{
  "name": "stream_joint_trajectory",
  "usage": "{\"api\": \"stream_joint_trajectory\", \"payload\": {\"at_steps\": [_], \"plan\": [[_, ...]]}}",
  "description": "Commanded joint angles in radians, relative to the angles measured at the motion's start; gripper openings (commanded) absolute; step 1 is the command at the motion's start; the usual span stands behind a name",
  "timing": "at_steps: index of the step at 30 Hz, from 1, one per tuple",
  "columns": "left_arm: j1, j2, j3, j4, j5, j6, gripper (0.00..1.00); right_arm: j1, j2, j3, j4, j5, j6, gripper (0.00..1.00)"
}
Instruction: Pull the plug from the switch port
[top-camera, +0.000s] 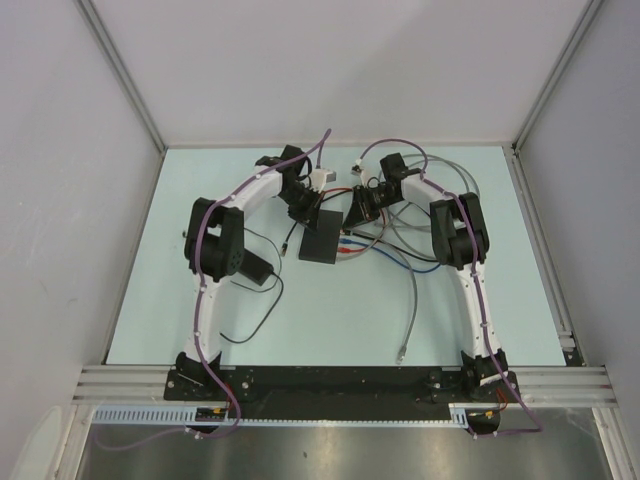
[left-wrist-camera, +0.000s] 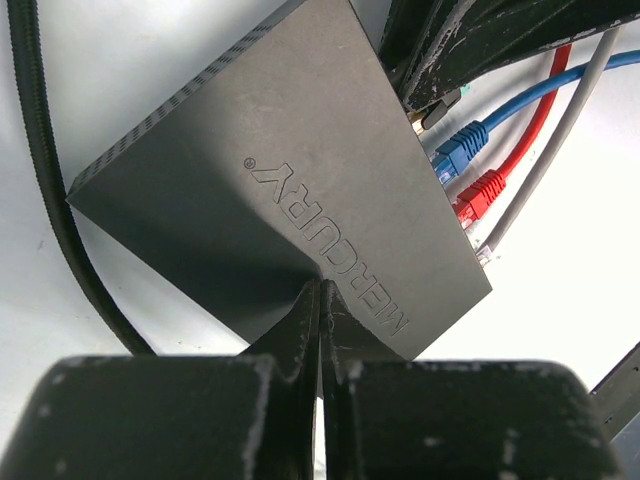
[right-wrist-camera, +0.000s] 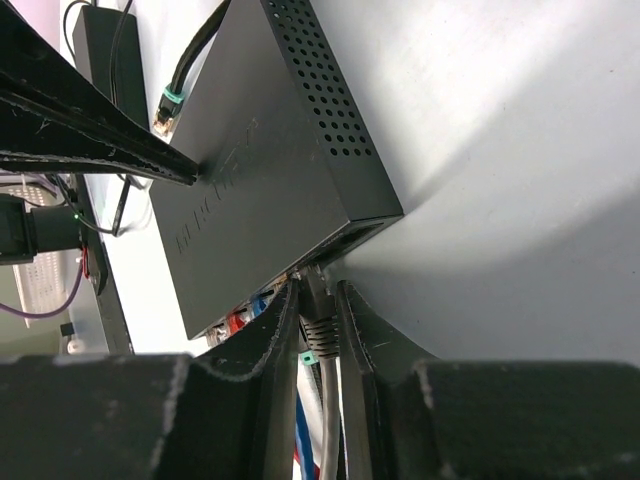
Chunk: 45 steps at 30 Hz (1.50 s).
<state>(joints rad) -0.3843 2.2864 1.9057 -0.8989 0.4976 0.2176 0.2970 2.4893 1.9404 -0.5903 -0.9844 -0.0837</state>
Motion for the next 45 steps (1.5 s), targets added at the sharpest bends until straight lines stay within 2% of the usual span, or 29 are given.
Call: {"api": "stream_joint_trajectory", "payload": {"at_steps": [1,4,5,7,14,21,25,28,29,31,39,45], "plan": [[-0.013,0.035,-0.031,0.003,-0.067,0.011,0.0,-0.015,0.045,-0.009,-0.04,0.171,-0.031,0.0],[-0.016,0.036,-0.033,-0.001,-0.07,0.012,0.0,-0.016,0.13,0.15,-0.083,0.184,-0.028,0.0],[-0.019,0.035,-0.034,-0.003,-0.07,0.012,0.0,-0.016,0.157,0.251,-0.107,0.182,-0.022,0.0],[-0.019,0.039,-0.034,-0.003,-0.068,0.012,0.0,-0.021,0.183,0.287,-0.14,0.178,-0.011,0.0],[-0.021,0.042,-0.03,-0.005,-0.07,0.016,0.0,-0.027,0.071,0.034,-0.175,0.119,-0.06,0.0],[-0.021,0.054,-0.016,-0.014,-0.086,0.028,0.0,-0.07,0.125,0.192,-0.163,0.158,-0.013,0.0],[-0.021,0.056,-0.014,-0.017,-0.088,0.032,0.0,-0.076,0.106,0.148,-0.19,0.133,-0.054,0.0],[-0.022,0.059,-0.013,-0.02,-0.088,0.035,0.0,-0.072,0.082,0.073,-0.27,0.084,-0.132,0.0],[-0.022,0.061,-0.01,-0.021,-0.091,0.035,0.0,-0.068,0.089,0.087,-0.364,0.061,-0.171,0.0],[-0.022,0.059,-0.01,-0.023,-0.091,0.04,0.0,-0.068,0.129,0.127,-0.451,0.038,-0.22,0.0],[-0.024,0.045,-0.03,-0.032,-0.1,0.057,0.0,-0.101,0.181,0.193,-0.39,0.041,-0.134,0.0],[-0.024,0.041,-0.031,-0.031,-0.091,0.052,0.0,-0.122,0.152,0.213,-0.362,0.001,-0.12,0.0]]}}
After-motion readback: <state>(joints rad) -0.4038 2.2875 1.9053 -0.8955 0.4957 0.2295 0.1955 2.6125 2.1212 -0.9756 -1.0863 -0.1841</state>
